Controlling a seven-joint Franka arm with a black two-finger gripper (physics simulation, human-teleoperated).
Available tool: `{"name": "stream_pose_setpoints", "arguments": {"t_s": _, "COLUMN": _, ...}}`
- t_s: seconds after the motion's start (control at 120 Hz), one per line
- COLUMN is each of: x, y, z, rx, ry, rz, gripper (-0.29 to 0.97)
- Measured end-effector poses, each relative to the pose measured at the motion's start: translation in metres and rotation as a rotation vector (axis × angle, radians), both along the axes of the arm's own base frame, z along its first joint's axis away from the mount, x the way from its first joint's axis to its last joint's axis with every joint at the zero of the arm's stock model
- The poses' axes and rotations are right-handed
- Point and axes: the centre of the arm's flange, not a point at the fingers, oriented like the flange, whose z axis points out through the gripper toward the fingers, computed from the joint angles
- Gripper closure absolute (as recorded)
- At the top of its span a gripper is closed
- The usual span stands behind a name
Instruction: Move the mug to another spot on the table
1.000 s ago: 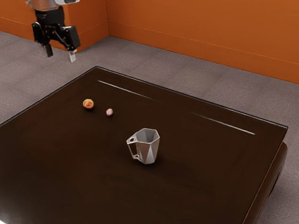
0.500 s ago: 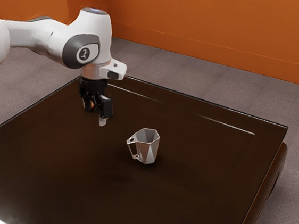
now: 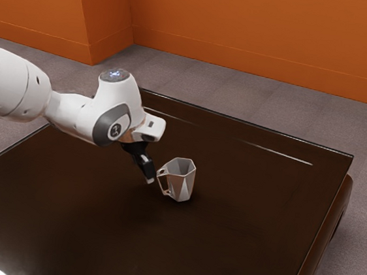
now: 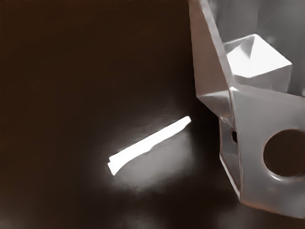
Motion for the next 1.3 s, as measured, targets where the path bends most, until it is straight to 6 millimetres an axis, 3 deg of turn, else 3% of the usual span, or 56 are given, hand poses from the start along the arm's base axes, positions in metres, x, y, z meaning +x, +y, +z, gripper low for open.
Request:
{"name": "stream_pose_setpoints", "arguments": {"t_s": 0.117, "x": -0.014, "y": -0.001, "z": -0.014, "rx": -0.064, "ry": -0.012, "rz": 0.063, "gripper": 0.00}}
{"name": "stream_pose_setpoints", "arguments": {"t_s": 0.417, "x": -0.016, "y": -0.026, "z": 0.005, "rx": -0.114, "ry": -0.072, "rz": 0.029, "gripper": 0.00}}
{"name": "stream_pose_setpoints", "arguments": {"t_s": 0.683, "x": -0.009, "y": -0.025, "z": 0.008, "rx": -0.084, "ry": -0.090, "rz": -0.116, "gripper": 0.02}}
{"name": "stream_pose_setpoints", "arguments": {"t_s": 1.133, "x": 0.003, "y": -0.027, "z": -0.026, "rx": -0.132, "ry": -0.074, "rz": -0.210, "gripper": 0.07}}
{"name": "stream_pose_setpoints", "arguments": {"t_s": 1.3, "x": 0.005, "y": -0.027, "z": -0.026, "rx": -0.147, "ry": -0.084, "rz": -0.219, "gripper": 0.19}}
